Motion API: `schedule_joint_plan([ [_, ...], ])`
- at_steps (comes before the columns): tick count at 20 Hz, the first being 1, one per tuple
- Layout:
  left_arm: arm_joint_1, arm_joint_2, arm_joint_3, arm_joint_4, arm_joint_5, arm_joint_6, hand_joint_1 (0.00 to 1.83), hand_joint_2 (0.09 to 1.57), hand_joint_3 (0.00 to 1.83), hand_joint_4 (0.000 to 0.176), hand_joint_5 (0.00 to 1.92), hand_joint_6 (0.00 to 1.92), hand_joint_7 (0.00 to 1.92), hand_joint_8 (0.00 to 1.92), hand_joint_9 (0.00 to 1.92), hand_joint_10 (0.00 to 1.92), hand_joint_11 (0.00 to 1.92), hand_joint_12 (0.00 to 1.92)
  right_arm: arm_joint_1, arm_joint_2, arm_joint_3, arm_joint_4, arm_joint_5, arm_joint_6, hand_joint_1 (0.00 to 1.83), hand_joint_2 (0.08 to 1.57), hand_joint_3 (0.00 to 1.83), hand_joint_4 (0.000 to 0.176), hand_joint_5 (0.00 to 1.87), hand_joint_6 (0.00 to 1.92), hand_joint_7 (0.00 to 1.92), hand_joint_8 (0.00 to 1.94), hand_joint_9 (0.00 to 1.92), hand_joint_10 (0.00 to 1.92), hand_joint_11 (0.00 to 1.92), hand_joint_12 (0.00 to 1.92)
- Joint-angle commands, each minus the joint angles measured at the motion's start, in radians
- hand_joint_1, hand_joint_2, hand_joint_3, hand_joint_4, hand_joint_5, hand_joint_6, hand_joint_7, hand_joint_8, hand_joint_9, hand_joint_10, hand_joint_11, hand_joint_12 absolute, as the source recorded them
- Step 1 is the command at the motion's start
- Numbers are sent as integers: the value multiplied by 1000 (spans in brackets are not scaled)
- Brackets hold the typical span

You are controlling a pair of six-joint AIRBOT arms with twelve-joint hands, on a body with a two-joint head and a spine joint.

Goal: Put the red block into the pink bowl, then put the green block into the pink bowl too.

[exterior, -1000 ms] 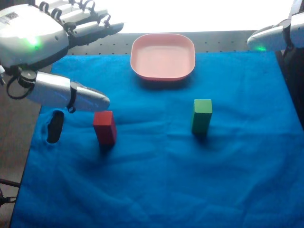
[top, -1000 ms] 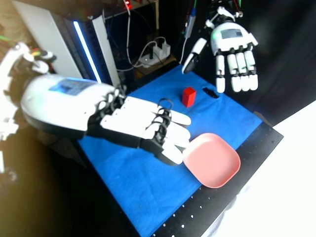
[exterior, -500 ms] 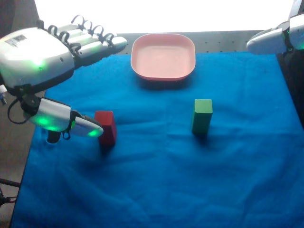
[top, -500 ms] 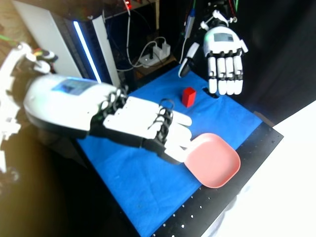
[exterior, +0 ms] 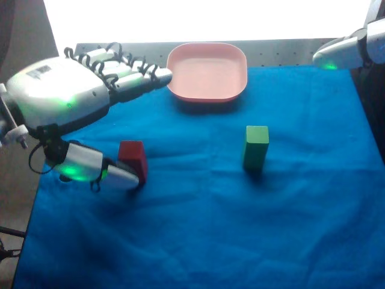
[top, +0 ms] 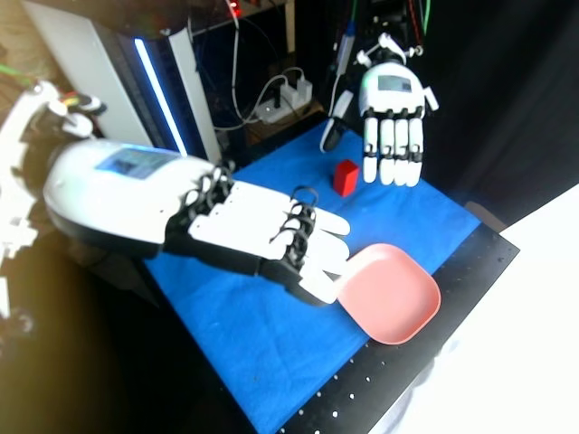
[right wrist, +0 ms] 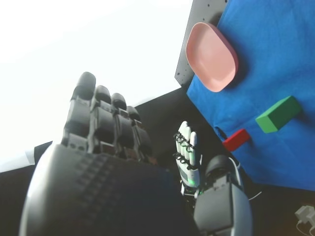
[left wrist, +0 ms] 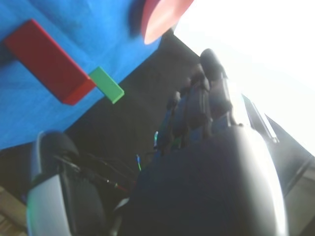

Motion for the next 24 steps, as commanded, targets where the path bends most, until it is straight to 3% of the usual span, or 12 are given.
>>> schedule_joint_plan([
  [1, 1, -8, 6, -30, -114, -1, 625, 826, 0, 0, 122, 10, 206, 14, 256, 15, 25, 773, 18, 1, 1, 13, 87, -3, 0, 934, 1, 0, 0, 0, 74, 0, 73, 1, 0, 501],
  [7, 59, -40, 20, -79, -151, -17, 618, 813, 1, 0, 211, 8, 308, 5, 341, 6, 110, 674, 18, 1, 1, 13, 87, -3, 0, 933, 0, 0, 0, 0, 71, 0, 57, 0, 0, 467],
  [8, 60, -48, 29, -78, -150, -31, 625, 805, 0, 13, 219, 9, 318, 7, 350, 8, 111, 680, 18, 1, 1, 13, 87, -3, 0, 952, 3, 0, 0, 0, 63, 1, 45, 1, 0, 429],
  [11, 63, -63, 39, -79, -149, -42, 695, 834, 1, 0, 312, 4, 449, 5, 504, 12, 244, 689, 18, 1, 1, 13, 87, -3, 0, 962, 0, 0, 0, 0, 39, 15, 15, 6, 0, 271],
  [13, 63, -70, 42, -79, -150, -42, 731, 853, 5, 0, 380, 11, 543, 20, 607, 21, 336, 677, 18, 1, 1, 13, 87, -3, 0, 950, 0, 1, 0, 0, 68, 3, 42, 7, 0, 366],
  [17, 63, -71, 46, -81, -154, -54, 856, 955, 1, 0, 772, 40, 973, 79, 1023, 159, 506, 1113, 18, 1, 1, 13, 87, -3, 0, 948, 2, 0, 0, 0, 73, 3, 35, 6, 0, 368],
  [18, 64, -73, 49, -84, -155, -56, 862, 960, 0, 0, 799, 17, 995, 65, 1021, 207, 511, 1145, 18, 1, 1, 13, 87, -3, 0, 950, 2, 0, 0, 0, 71, 4, 33, 6, 0, 356],
  [19, 64, -78, 56, -86, -158, -69, 952, 1026, 0, 0, 963, 20, 1077, 72, 959, 491, 620, 1264, 18, 1, 1, 13, 87, -3, 0, 928, 0, 0, 0, 0, 77, 3, 47, 7, 0, 395],
  [21, 64, -83, 66, -85, -168, -98, 954, 1034, 0, 0, 1004, 25, 1132, 90, 968, 570, 633, 1300, 18, 1, 1, 13, 87, -3, 0, 927, 0, 0, 0, 0, 76, 1, 54, 6, 0, 429],
  [22, 67, -85, 73, -84, -181, -123, 1041, 1083, 0, 26, 1019, 726, 1174, 108, 974, 657, 630, 1347, 18, 1, 1, 13, 87, -3, 0, 936, 1, 0, 0, 0, 84, 1, 67, 6, 0, 484],
  [23, 69, -85, 75, -84, -189, -130, 1075, 1095, 0, 6, 1007, 900, 1217, 127, 996, 671, 650, 1337, 18, 1, 1, 13, 87, -3, 0, 922, 0, 0, 0, 0, 100, 3, 82, 7, 0, 549],
  [24, 69, -86, 77, -88, -193, -131, 1056, 1118, 4, 30, 964, 1003, 1216, 131, 1005, 690, 680, 1372, 18, 1, 1, 14, 87, -3, 0, 925, 0, 0, 0, 0, 98, 1, 79, 4, 0, 560],
])
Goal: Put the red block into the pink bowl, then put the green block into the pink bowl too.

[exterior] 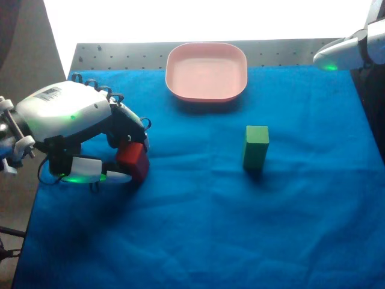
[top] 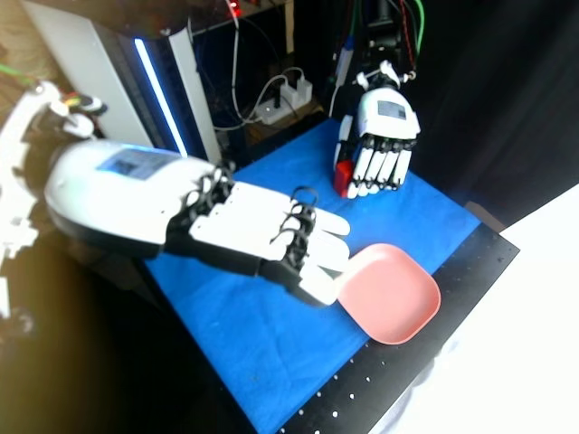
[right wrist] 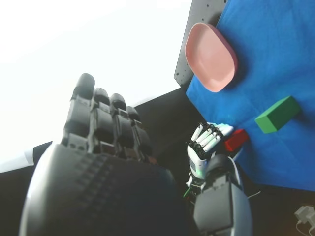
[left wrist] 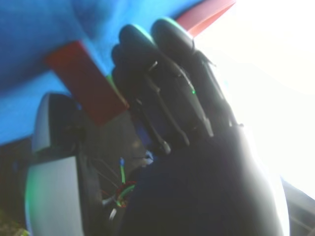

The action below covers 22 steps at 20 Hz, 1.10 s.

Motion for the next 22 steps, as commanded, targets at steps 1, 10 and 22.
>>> schedule_joint_plan([
  [1, -9, -8, 6, -25, -132, -3, 1050, 1127, 1, 35, 951, 1032, 1211, 142, 996, 720, 681, 1393, 18, 1, 3, 14, 91, -3, 0, 926, 0, 0, 0, 0, 98, 0, 78, 4, 0, 561],
  [10, -33, -3, 27, -35, -132, -3, 1152, 1123, 1, 0, 963, 1014, 1093, 1084, 1209, 1383, 1206, 1642, 18, 1, 3, 14, 91, -3, 0, 959, 2, 0, 0, 0, 95, 0, 71, 3, 0, 492],
  [22, -261, -49, 167, 5, 0, -2, 1149, 1053, 0, 0, 1119, 758, 1088, 903, 1018, 1284, 878, 1691, 18, -22, 9, 13, 91, -3, 0, 1032, 8, 0, 0, 0, 82, 1, 69, 2, 0, 490],
])
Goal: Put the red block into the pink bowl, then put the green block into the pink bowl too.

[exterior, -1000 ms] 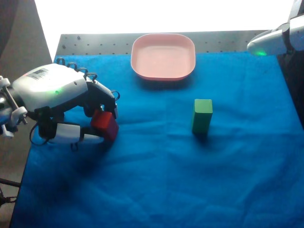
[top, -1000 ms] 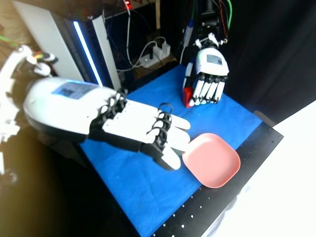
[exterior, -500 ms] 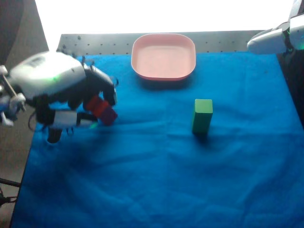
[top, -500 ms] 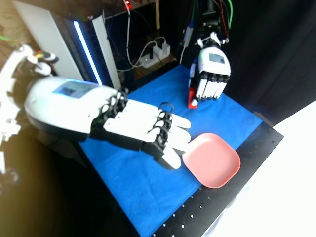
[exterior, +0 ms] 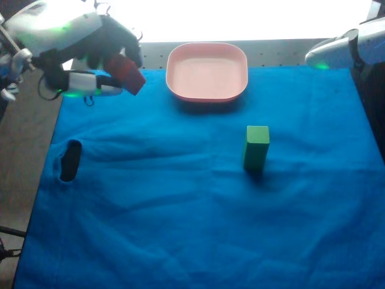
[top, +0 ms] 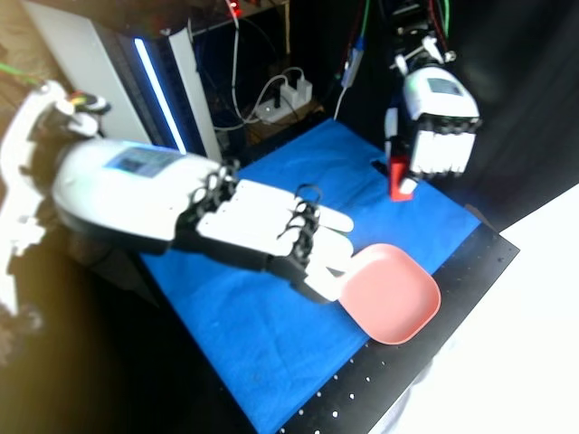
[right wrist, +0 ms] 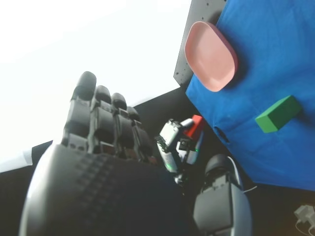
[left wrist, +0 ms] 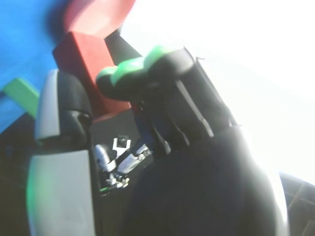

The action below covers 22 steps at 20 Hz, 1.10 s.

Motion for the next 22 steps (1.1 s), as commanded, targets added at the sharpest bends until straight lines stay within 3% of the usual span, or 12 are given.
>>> schedule_joint_plan([
  [1, -22, -9, 13, -19, -93, -1, 1149, 1045, 0, 0, 1137, 727, 1119, 830, 1029, 1237, 876, 1671, 18, -2, 6, 14, 90, -3, 0, 1036, 7, 0, 0, 0, 81, 1, 68, 2, 0, 484],
  [6, -94, -61, 89, -5, -28, -1, 1253, 1102, 0, 0, 972, 836, 1055, 1088, 970, 1125, 737, 1604, 18, -13, 13, 13, 90, -3, 0, 947, 0, 2, 0, 0, 75, 3, 68, 6, 0, 572],
  [8, -112, -72, 107, -5, -15, -1, 1134, 1089, 0, 0, 1031, 876, 1115, 767, 1181, 995, 1040, 1493, 18, -20, 13, 12, 91, -3, 15, 982, 0, 0, 0, 0, 86, 1, 138, 17, 0, 987],
  [9, -125, -77, 118, -4, -2, -1, 1067, 1076, 0, 95, 1059, 865, 1214, 518, 1184, 1019, 998, 1623, 17, -29, 13, 4, 91, -3, 0, 957, 0, 0, 0, 0, 73, 6, 89, 22, 0, 759],
  [11, -143, -87, 129, 6, 10, -1, 1070, 1064, 0, 107, 1085, 825, 1269, 460, 1249, 988, 1096, 1575, 17, -39, 14, 1, 92, -3, 0, 952, 0, 0, 0, 0, 34, 6, 18, 15, 0, 347],
  [12, -152, -94, 136, 8, 13, -1, 1049, 1065, 0, 161, 1076, 836, 1325, 483, 1323, 1038, 1160, 1590, 16, -44, 15, 1, 94, -3, 0, 978, 1, 0, 0, 0, 32, 3, 36, 15, 0, 464],
  [13, -163, -104, 144, 14, 19, -1, 1059, 1072, 0, 118, 1064, 858, 1338, 487, 1343, 997, 1187, 1535, 13, -53, 19, 0, 98, -3, 0, 972, 0, 10, 0, 0, 9, 0, 20, 5, 0, 464],
  [15, -178, -122, 161, 24, 28, -1, 1049, 1060, 1, 164, 1085, 822, 1415, 427, 1406, 874, 1218, 1487, 4, -73, 30, 0, 104, -3, 0, 1008, 11, 0, 0, 0, 13, 3, 44, 8, 0, 614],
  [17, -186, -139, 175, 31, 30, -1, 1058, 1047, 0, 169, 1120, 763, 1440, 409, 1413, 872, 1209, 1505, -6, -96, 43, 0, 114, -3, 0, 1013, 6, 0, 0, 0, 19, 2, 56, 9, 0, 639],
  [18, -190, -149, 184, 34, 33, -1, 1072, 1048, 0, 120, 1122, 751, 1429, 252, 1376, 747, 1169, 1413, -13, -105, 48, 0, 122, -3, 0, 1021, 0, 0, 0, 0, 3, 2, 39, 6, 0, 587],
  [20, -197, -169, 201, 40, 37, -1, 1060, 1056, 0, 145, 1103, 785, 1442, 205, 1374, 745, 1169, 1364, -21, -118, 54, 0, 134, -3, 0, 1034, 0, 0, 0, 0, 53, 6, 121, 20, 0, 892],
  [22, -198, -188, 216, 40, 34, -1, 1076, 1051, 0, 115, 1117, 763, 1441, 296, 1378, 895, 1193, 1431, -25, -132, 60, 1, 147, -3, 0, 1034, 0, 0, 0, 0, 63, 8, 120, 16, 0, 908],
])
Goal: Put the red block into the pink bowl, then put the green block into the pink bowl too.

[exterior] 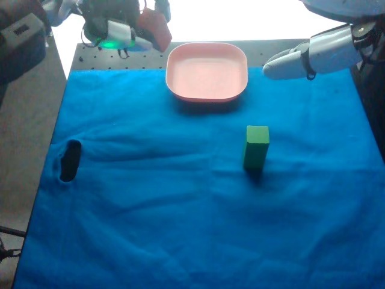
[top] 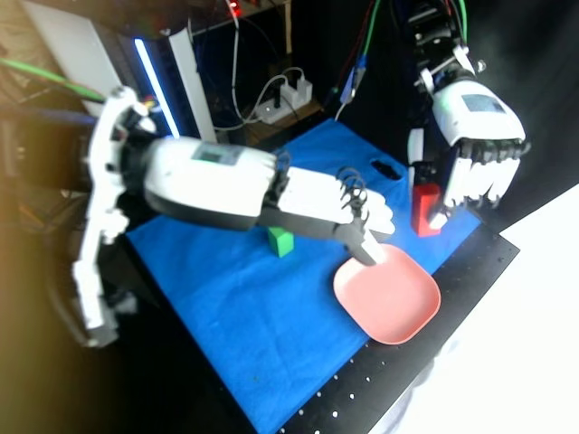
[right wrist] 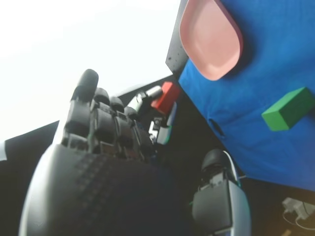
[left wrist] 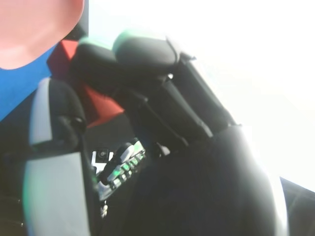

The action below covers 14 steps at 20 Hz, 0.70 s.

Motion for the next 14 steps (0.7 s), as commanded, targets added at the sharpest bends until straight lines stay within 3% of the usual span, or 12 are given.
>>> schedule_joint_plan([
  [1, -17, -14, 10, -20, -117, 0, 1109, 1042, 0, 37, 1140, 730, 1388, 401, 1355, 942, 1199, 1422, 9, -6, 4, 15, 106, -1, 0, 1024, 0, 0, 0, 0, 54, 2, 76, 18, 0, 806],
  [2, -17, -27, 20, -20, -123, -1, 1140, 1036, 0, 0, 1157, 703, 1347, 557, 1383, 927, 1222, 1377, 9, -8, 4, 15, 111, -1, 0, 1005, 0, 0, 0, 0, 79, 5, 84, 13, 0, 714],
  [3, -17, -40, 30, -24, -132, -1, 1154, 1029, 1, 0, 1175, 668, 1295, 1050, 1389, 1277, 1324, 1631, 9, -9, 5, 15, 115, -1, 0, 994, 0, 0, 0, 0, 56, 8, 65, 5, 0, 616],
  [4, -17, -50, 39, -28, -136, -1, 1156, 1040, 2, 0, 1143, 724, 1215, 1429, 1371, 1551, 1333, 1826, 9, -10, 5, 15, 118, -1, 0, 1007, 3, 0, 0, 0, 61, 12, 62, 3, 0, 597],
  [6, -16, -70, 58, -46, -146, -5, 1156, 1057, 2, 0, 1099, 797, 1218, 1443, 1395, 1585, 1360, 1847, 6, -18, 8, 15, 127, -1, 0, 986, 0, 0, 0, 0, 59, 11, 58, 1, 0, 592],
  [8, -6, -87, 79, -46, -163, -50, 1162, 1048, 0, 0, 1126, 752, 1275, 1644, 1430, 1752, 1443, 1918, 2, -22, 8, 15, 134, -1, 0, 976, 0, 0, 0, 0, 24, 3, 2, 0, 0, 346],
  [12, 4, -121, 97, -47, -178, -71, 1149, 1048, 0, 0, 1127, 752, 1296, 1676, 1439, 1779, 1451, 1921, 1, -22, 8, 17, 136, -1, 0, 975, 0, 0, 0, 0, 24, 1, 2, 1, 0, 321],
  [13, 6, -128, 100, -51, -180, -71, 1123, 1066, 2, 0, 1084, 831, 1106, 1744, 1211, 1893, 1280, 1921, 1, -21, 8, 19, 136, -1, 0, 944, 0, 0, 0, 0, 7, 5, 0, 0, 0, 109],
  [14, 6, -134, 103, -51, -180, -71, 1112, 1080, 2, 0, 1055, 878, 1038, 1749, 1096, 1915, 1170, 1921, 1, -21, 8, 21, 136, 0, 0, 972, 0, 0, 0, 0, 7, 2, 0, 0, 0, 136],
])
